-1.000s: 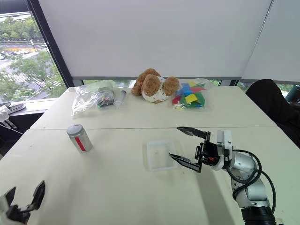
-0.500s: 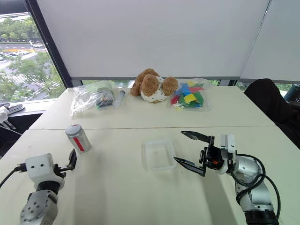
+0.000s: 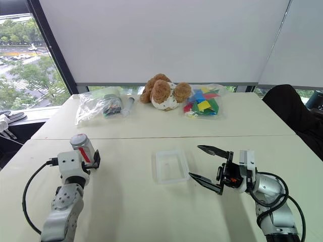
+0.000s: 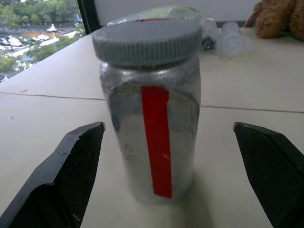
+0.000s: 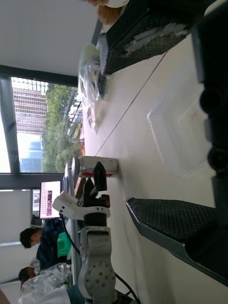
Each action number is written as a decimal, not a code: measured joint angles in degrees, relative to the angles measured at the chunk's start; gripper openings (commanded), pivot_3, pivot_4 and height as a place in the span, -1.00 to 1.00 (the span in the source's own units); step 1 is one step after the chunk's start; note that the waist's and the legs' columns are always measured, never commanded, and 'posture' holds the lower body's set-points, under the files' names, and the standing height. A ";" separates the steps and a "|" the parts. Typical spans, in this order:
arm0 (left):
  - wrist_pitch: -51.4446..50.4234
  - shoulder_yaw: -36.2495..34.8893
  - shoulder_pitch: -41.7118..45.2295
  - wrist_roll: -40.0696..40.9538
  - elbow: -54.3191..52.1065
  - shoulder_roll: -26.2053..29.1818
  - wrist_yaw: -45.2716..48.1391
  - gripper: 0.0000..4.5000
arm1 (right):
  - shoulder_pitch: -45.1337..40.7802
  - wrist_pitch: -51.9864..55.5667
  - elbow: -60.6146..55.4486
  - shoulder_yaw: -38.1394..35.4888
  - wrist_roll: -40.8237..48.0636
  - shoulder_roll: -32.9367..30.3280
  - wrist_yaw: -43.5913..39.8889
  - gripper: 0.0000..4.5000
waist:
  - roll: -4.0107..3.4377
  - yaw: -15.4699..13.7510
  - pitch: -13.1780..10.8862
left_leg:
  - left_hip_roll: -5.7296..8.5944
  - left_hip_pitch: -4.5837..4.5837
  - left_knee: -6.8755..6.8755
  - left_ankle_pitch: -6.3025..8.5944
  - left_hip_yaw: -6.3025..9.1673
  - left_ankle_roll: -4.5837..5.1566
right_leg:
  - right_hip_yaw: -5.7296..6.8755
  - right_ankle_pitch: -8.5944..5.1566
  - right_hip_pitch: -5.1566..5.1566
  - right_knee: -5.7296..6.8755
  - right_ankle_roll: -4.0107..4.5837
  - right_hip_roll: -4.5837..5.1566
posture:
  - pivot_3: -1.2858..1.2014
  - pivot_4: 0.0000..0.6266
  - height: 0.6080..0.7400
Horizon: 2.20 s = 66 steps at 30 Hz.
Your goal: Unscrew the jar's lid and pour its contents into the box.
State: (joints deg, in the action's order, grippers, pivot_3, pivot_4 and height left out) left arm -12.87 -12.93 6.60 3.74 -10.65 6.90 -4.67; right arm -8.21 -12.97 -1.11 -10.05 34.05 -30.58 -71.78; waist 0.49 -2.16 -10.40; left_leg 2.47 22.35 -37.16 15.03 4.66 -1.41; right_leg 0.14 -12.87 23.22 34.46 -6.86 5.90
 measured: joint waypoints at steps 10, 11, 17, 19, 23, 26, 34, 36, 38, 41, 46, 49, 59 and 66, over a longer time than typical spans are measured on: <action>2.66 -0.29 4.56 -1.32 6.69 2.77 -0.97 0.99 | 1.06 -1.09 0.00 0.04 -0.23 0.29 1.08 1.00 | 0.00 0.03 0.00 | -0.01 0.00 0.00 -0.02 0.00 -0.03 | -0.01 0.03 0.01 0.01 -0.03 -0.02 | 0.03 -0.52 1.00; 2.86 -0.30 4.59 -1.31 6.94 2.77 -1.00 0.99 | 1.09 -1.25 0.00 0.04 -0.25 0.30 1.19 1.00 | 0.00 0.03 0.00 | -0.01 0.00 0.00 -0.02 0.00 -0.03 | -0.01 0.03 0.01 0.01 -0.03 -0.02 | 0.03 -0.52 1.00; 3.32 -0.44 5.74 -1.18 9.00 3.81 -0.72 0.58 | 2.00 -2.15 0.00 0.12 -0.79 0.50 2.13 1.00 | 0.00 0.04 0.00 | -0.01 0.00 0.00 -0.04 -0.01 -0.06 | -0.01 0.05 0.01 0.02 -0.03 -0.02 | 0.03 -0.52 1.00; 3.50 -0.70 6.25 -0.99 9.48 4.24 -0.45 0.11 | 2.30 -2.40 0.00 0.13 -1.13 0.56 2.42 1.00 | 0.00 0.04 0.00 | -0.01 0.00 0.00 -0.04 -0.01 -0.06 | -0.01 0.05 0.01 0.02 -0.04 -0.02 | 0.03 -0.52 1.00; 3.37 -0.90 6.50 0.11 9.68 4.40 1.13 -0.06 | 2.78 -2.44 0.00 0.13 -1.27 0.63 2.98 1.00 | 0.00 0.05 0.00 | -0.01 0.00 0.00 -0.04 -0.01 -0.06 | -0.01 0.06 0.01 0.02 -0.04 -0.02 | 0.03 -0.52 1.00; 3.17 -1.63 6.24 3.63 9.56 6.08 5.62 -0.06 | 3.11 -1.40 -0.79 0.15 -1.14 0.47 3.67 1.00 | -0.01 0.07 0.00 | -0.01 0.00 0.00 -0.04 -0.02 -0.07 | -0.01 0.06 0.03 0.05 -0.04 -0.02 | 0.03 -0.52 1.00; -3.83 -4.14 5.51 28.31 -0.09 24.87 41.07 -0.06 | -4.30 25.21 -16.63 3.01 7.61 -7.46 14.54 1.00 | -0.09 1.45 -0.05 | -0.26 0.03 0.01 -0.07 0.01 -0.11 | -0.09 -0.07 0.29 0.41 0.28 0.01 | 0.03 -0.52 1.00; -6.85 -2.26 5.88 32.12 -2.52 29.30 49.64 -0.06 | -9.72 34.97 -20.54 5.23 13.07 -8.03 19.15 1.00 | -0.11 1.58 -0.05 | -0.27 0.01 0.03 -0.07 0.00 -0.11 | -0.09 -0.11 0.29 0.45 0.34 0.01 | 0.03 -0.52 1.00; -8.69 2.01 8.16 32.99 -3.40 31.90 55.82 -0.06 | -17.80 43.87 -22.74 9.15 18.10 -7.77 22.09 1.00 | -0.18 1.68 -0.10 | -0.27 0.02 0.01 -0.08 -0.01 -0.10 | -0.09 -0.13 0.33 0.48 0.38 0.00 | 0.03 -0.52 1.00; -8.68 6.92 11.18 32.92 -4.04 31.61 60.99 -0.06 | -27.37 51.42 -23.86 13.71 20.33 -4.61 25.50 1.00 | -0.13 1.56 -0.08 | -0.25 0.04 0.03 -0.08 0.04 -0.09 | -0.05 -0.13 0.32 0.49 0.38 -0.04 | 0.03 -0.52 1.00; -4.64 12.59 13.40 29.24 -3.24 28.79 64.67 -0.06 | -33.82 56.05 -20.84 19.11 16.74 -0.80 28.21 1.00 | -0.11 1.54 -0.10 | -0.12 0.10 0.03 -0.08 0.01 -0.09 | -0.05 -0.11 0.37 0.49 0.34 -0.03 | 0.03 -0.52 1.00; -2.54 14.34 14.15 27.47 -2.81 27.58 65.73 -0.06 | -35.44 56.34 -18.91 20.54 13.69 0.41 28.43 1.00 | -0.12 1.69 -0.10 | -0.12 0.10 0.04 -0.08 0.00 -0.09 | -0.06 -0.04 0.43 0.56 0.22 -0.04 | 0.03 -0.52 1.00; -1.39 14.66 14.43 25.50 -2.50 25.02 65.69 -0.06 | -35.90 54.72 -15.12 22.87 6.49 3.54 24.99 1.00 | -0.12 2.49 -0.10 | -0.15 0.09 0.04 -0.08 0.03 -0.09 | -0.04 0.02 0.46 0.65 0.11 -0.11 | 0.03 -0.52 1.00; -1.45 14.97 14.42 25.20 -2.70 24.57 65.43 -0.06 | -35.90 53.65 -14.57 22.79 4.40 4.70 22.70 0.03 | -0.12 2.94 -0.10 | -0.18 0.09 0.08 -0.08 0.05 -0.09 | -0.05 0.02 0.51 0.68 0.11 -0.17 | 0.03 -0.52 1.00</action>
State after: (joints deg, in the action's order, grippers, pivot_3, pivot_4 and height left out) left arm -14.32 2.04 21.02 28.95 -13.36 31.47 60.76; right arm -44.11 40.68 -15.68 12.74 38.45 -25.88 -49.08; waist 0.37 0.77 -10.51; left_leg 2.29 22.44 -37.09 14.95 4.71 -1.50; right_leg 0.09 -12.85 23.73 35.14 -6.75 5.73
